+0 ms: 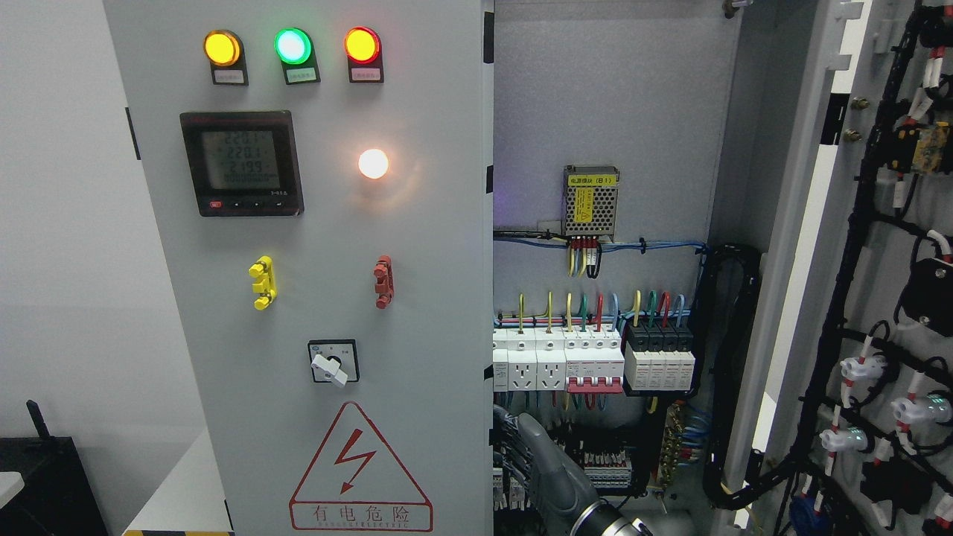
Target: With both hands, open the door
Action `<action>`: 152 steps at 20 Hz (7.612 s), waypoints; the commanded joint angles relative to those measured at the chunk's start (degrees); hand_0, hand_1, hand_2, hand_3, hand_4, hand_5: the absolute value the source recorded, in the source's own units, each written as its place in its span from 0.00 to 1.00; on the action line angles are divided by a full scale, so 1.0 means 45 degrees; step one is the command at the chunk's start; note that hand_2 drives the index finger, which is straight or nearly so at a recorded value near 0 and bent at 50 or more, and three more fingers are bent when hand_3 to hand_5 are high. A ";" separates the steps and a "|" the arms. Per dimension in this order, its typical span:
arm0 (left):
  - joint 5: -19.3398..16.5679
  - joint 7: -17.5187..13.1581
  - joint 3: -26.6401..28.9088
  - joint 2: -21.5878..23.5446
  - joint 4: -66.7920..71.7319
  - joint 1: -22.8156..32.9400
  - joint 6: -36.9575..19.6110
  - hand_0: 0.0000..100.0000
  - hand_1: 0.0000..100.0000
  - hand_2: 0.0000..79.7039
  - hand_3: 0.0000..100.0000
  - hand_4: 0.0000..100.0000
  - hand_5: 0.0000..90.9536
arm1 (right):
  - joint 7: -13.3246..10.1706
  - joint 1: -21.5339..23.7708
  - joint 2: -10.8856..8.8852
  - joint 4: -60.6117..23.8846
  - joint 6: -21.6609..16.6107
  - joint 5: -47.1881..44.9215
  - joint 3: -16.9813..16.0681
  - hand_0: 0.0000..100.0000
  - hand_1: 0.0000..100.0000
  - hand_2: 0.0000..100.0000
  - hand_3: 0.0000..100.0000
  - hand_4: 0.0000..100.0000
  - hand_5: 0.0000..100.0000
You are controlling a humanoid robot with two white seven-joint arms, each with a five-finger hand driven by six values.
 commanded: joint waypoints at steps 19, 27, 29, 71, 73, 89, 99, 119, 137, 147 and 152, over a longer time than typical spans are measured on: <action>0.0000 -0.0005 0.0000 0.0000 -0.0175 0.0000 0.0046 0.00 0.00 0.00 0.00 0.03 0.00 | 0.0594 -0.0433 -0.0188 0.0912 0.0004 -0.0634 -0.0186 0.11 0.00 0.00 0.00 0.00 0.00; 0.0000 -0.0005 0.0000 0.0000 -0.0175 0.0000 0.0046 0.00 0.00 0.00 0.00 0.03 0.00 | 0.1238 -0.0453 -0.0246 0.0911 0.0024 -0.0634 -0.0186 0.11 0.00 0.00 0.00 0.00 0.00; 0.0000 -0.0005 0.0000 0.0000 -0.0175 0.0000 0.0026 0.00 0.00 0.00 0.00 0.03 0.00 | 0.1258 -0.0511 -0.0266 0.0931 0.0043 -0.0634 -0.0167 0.11 0.00 0.00 0.00 0.00 0.00; 0.0000 -0.0005 0.0000 0.0000 -0.0175 0.0000 0.0046 0.00 0.00 0.00 0.00 0.03 0.00 | 0.3093 -0.1000 -0.0266 0.1497 0.0082 -0.1122 -0.0167 0.11 0.00 0.00 0.00 0.00 0.00; 0.0000 -0.0005 0.0000 0.0000 -0.0175 0.0000 0.0046 0.00 0.00 0.00 0.00 0.03 0.00 | 0.3133 -0.1000 -0.0266 0.1478 0.0082 -0.1122 -0.0167 0.11 0.00 0.00 0.00 0.00 0.00; 0.0000 -0.0005 0.0000 0.0000 -0.0175 0.0000 0.0046 0.00 0.00 0.00 0.00 0.03 0.00 | 0.3680 -0.1019 -0.0266 0.1439 0.0082 -0.1181 -0.0128 0.11 0.00 0.00 0.00 0.00 0.00; 0.0000 -0.0005 0.0000 0.0000 -0.0175 0.0000 0.0046 0.00 0.00 0.00 0.00 0.03 0.00 | 0.4029 -0.0922 -0.0247 0.0970 0.0063 -0.1201 -0.0030 0.11 0.00 0.00 0.00 0.00 0.00; 0.0000 -0.0005 0.0000 0.0000 -0.0175 0.0000 0.0046 0.00 0.00 0.00 0.00 0.03 0.00 | 0.4695 -0.0258 -0.0208 -0.0358 0.0785 -0.1904 0.0165 0.11 0.00 0.00 0.00 0.00 0.00; 0.0000 -0.0005 0.0000 0.0000 -0.0175 0.0000 0.0046 0.00 0.00 0.00 0.00 0.03 0.00 | 0.5026 0.0699 -0.0208 -0.2349 0.0785 -0.2273 0.0614 0.11 0.00 0.00 0.00 0.00 0.00; 0.0000 -0.0005 0.0000 0.0000 -0.0175 0.0000 0.0046 0.00 0.00 0.00 0.00 0.03 0.00 | 0.5047 0.0953 -0.0188 -0.2955 0.0785 -0.2353 0.1316 0.11 0.00 0.00 0.00 0.00 0.00; 0.0000 -0.0005 0.0000 0.0000 -0.0175 0.0000 0.0046 0.00 0.00 0.00 0.00 0.03 0.00 | 0.5047 0.1031 -0.0129 -0.3132 0.0785 -0.2333 0.1590 0.11 0.00 0.00 0.00 0.00 0.00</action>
